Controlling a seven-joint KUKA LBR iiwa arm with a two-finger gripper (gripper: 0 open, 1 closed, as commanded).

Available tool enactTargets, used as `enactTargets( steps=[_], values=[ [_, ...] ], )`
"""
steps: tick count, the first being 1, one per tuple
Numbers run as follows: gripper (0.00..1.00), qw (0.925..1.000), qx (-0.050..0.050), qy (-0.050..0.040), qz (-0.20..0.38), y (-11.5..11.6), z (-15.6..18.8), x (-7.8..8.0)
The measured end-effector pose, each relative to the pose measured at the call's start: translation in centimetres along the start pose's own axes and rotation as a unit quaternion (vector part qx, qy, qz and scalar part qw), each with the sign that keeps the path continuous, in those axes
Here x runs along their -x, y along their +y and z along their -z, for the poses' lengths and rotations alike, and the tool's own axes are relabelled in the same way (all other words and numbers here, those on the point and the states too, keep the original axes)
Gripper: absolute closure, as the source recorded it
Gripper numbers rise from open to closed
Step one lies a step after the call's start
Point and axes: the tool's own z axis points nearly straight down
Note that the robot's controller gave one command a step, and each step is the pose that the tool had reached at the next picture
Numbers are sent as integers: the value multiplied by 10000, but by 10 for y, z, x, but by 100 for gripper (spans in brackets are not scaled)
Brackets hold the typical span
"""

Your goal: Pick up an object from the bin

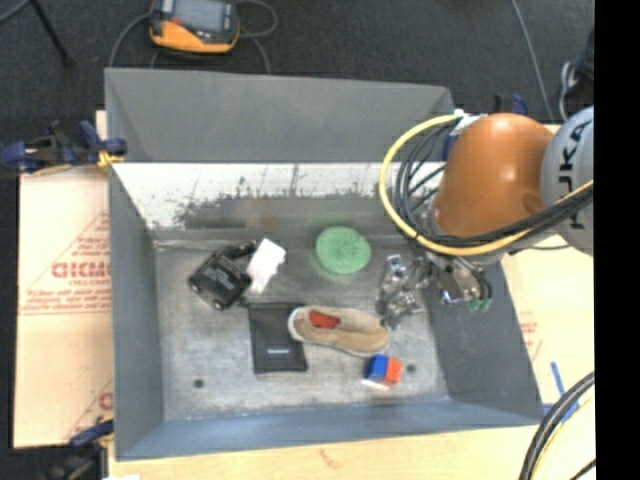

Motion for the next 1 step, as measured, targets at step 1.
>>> enactTargets(
  steps=[1],
  values=[
    [100, 9984, -16, -34, 556, 4, -25, 1]
  ],
)
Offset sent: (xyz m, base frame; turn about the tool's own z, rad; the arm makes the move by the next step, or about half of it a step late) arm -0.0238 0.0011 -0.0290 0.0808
